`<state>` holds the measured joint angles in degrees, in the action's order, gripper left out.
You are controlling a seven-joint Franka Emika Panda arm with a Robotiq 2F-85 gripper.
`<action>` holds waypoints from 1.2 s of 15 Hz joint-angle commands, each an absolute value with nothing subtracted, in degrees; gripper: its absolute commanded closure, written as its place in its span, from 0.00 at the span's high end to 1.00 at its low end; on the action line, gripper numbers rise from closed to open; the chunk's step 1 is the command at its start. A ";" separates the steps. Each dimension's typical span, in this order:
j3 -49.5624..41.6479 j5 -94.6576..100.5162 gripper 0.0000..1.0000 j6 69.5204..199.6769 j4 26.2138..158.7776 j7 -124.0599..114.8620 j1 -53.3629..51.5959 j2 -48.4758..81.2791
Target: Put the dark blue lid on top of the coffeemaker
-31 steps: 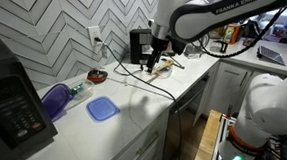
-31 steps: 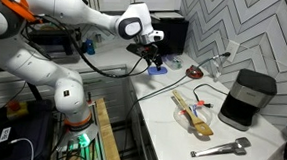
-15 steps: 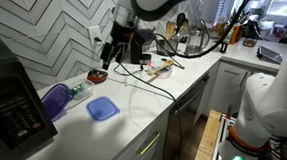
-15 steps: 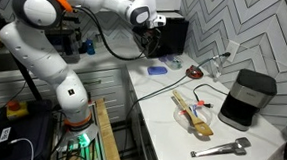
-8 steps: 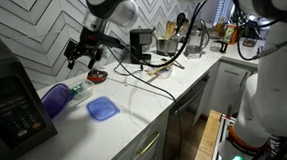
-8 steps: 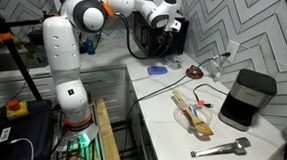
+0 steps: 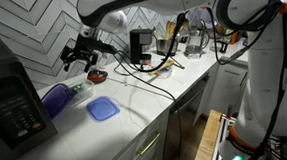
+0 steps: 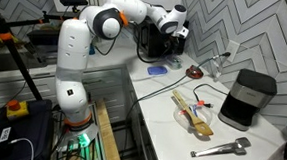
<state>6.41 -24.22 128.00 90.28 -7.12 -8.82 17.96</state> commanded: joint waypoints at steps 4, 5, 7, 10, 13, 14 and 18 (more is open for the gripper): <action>9.18 -26.02 1.00 131.09 87.40 -5.77 -8.19 23.56; 9.72 -26.47 1.00 131.79 86.93 -5.29 -8.01 24.59; 10.26 -26.22 1.00 133.50 85.93 -5.58 -8.03 26.69; 10.48 -25.72 0.95 135.10 84.32 -6.43 -7.91 29.49; 11.12 -25.86 0.64 134.12 82.31 -6.07 -7.65 31.67; 11.65 -26.27 0.53 133.84 81.60 -5.51 -7.38 32.31; 12.41 -25.77 0.22 133.02 79.42 -5.75 -7.42 34.23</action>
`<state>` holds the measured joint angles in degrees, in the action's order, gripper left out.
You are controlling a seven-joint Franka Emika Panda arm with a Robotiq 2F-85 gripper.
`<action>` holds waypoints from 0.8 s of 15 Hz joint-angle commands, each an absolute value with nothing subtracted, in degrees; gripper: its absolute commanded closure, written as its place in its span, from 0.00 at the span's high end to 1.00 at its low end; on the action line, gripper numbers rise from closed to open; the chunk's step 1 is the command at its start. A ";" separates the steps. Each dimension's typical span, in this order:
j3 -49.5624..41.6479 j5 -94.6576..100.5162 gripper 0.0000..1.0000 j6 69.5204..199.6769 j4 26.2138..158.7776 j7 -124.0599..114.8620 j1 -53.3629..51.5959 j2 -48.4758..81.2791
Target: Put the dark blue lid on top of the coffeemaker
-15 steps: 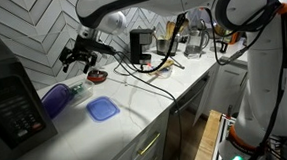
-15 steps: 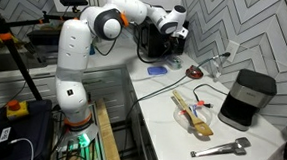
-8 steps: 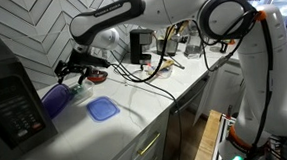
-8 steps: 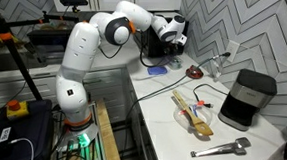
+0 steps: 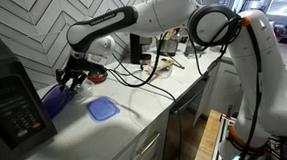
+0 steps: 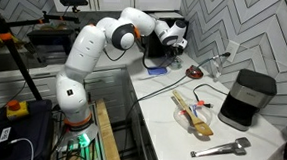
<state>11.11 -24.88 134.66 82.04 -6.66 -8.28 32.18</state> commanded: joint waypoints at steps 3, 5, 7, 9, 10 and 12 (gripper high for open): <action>12.70 -25.55 0.01 132.81 78.49 -6.02 -7.51 35.09; 12.72 -25.63 0.00 133.51 78.85 -6.05 -7.34 34.21; 13.07 -26.80 0.02 135.41 80.83 -5.07 -6.34 31.49; 13.77 -29.55 0.02 139.26 84.85 -3.60 -4.34 26.81; 13.53 -31.13 0.02 142.15 88.07 -3.81 -3.35 23.49; 13.35 -35.33 0.02 148.32 92.88 -4.45 -1.55 18.63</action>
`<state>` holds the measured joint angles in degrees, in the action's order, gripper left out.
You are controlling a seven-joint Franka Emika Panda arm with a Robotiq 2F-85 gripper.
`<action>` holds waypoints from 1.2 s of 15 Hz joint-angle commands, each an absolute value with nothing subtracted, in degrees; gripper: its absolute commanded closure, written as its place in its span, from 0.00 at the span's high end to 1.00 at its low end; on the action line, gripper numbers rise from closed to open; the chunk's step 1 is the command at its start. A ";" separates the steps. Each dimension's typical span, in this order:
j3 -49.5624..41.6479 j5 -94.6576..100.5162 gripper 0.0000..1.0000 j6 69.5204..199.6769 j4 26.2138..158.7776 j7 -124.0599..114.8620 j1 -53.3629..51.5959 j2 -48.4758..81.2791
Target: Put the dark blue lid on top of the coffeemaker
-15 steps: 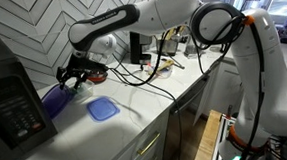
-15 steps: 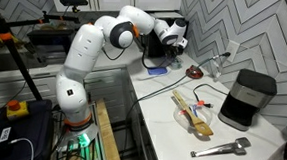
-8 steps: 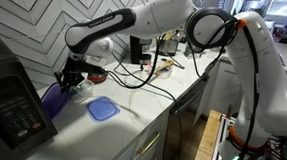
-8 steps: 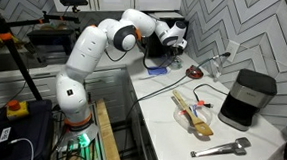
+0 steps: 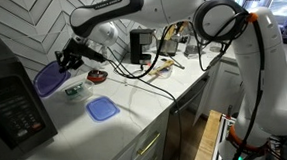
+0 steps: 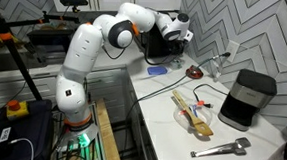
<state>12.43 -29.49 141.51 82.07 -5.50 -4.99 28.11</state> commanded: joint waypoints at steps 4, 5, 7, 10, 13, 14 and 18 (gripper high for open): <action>12.96 -46.54 0.02 158.88 102.82 -4.12 1.38 9.56; 12.36 -41.53 0.02 154.57 94.07 -5.33 -0.11 15.95; 12.23 -42.06 0.09 155.06 95.29 -5.04 0.33 14.39; 13.27 -46.31 0.02 157.54 94.73 -5.20 0.57 15.12; 11.88 -51.28 0.02 163.58 103.65 -8.37 1.89 9.15; 12.18 -54.97 0.02 165.76 107.85 -7.46 2.73 6.46; 12.01 -65.64 0.02 175.56 118.98 -8.16 2.94 -0.17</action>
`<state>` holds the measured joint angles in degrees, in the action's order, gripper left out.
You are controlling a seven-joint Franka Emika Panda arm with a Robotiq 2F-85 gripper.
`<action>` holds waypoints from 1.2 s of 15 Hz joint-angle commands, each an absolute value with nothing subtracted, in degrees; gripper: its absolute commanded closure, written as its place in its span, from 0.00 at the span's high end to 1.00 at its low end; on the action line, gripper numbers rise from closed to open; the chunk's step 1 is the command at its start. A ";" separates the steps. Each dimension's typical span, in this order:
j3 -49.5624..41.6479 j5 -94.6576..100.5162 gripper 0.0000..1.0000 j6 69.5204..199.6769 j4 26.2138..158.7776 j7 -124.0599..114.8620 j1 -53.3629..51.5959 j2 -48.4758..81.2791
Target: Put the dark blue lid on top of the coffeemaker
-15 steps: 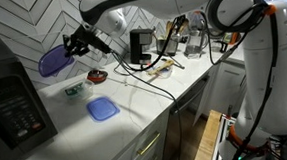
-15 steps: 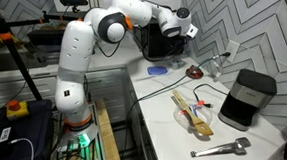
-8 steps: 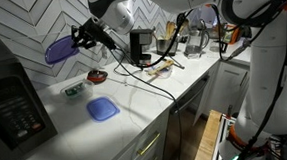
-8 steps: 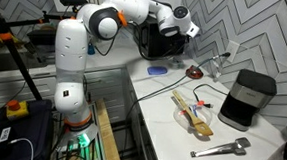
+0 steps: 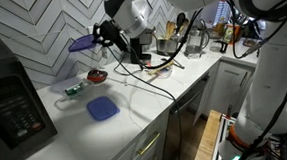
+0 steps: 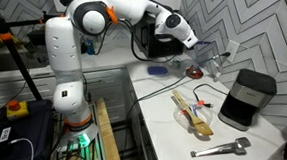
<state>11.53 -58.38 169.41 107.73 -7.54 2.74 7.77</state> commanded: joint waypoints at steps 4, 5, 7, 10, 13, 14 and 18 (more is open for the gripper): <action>11.83 -64.75 0.09 176.15 115.50 -7.23 2.63 2.80; 11.86 -64.71 0.09 176.14 115.11 -7.23 2.62 2.97; 11.86 -64.69 0.09 176.13 114.23 -7.23 2.64 3.71; 11.02 -64.64 0.02 176.49 116.12 -9.73 3.20 2.02; 9.13 -66.76 0.02 176.79 120.24 -11.23 4.79 -3.10; 8.23 -68.07 0.02 176.80 121.93 -11.79 5.52 -5.26; 3.95 -79.88 0.02 180.69 125.21 -7.69 7.12 -13.30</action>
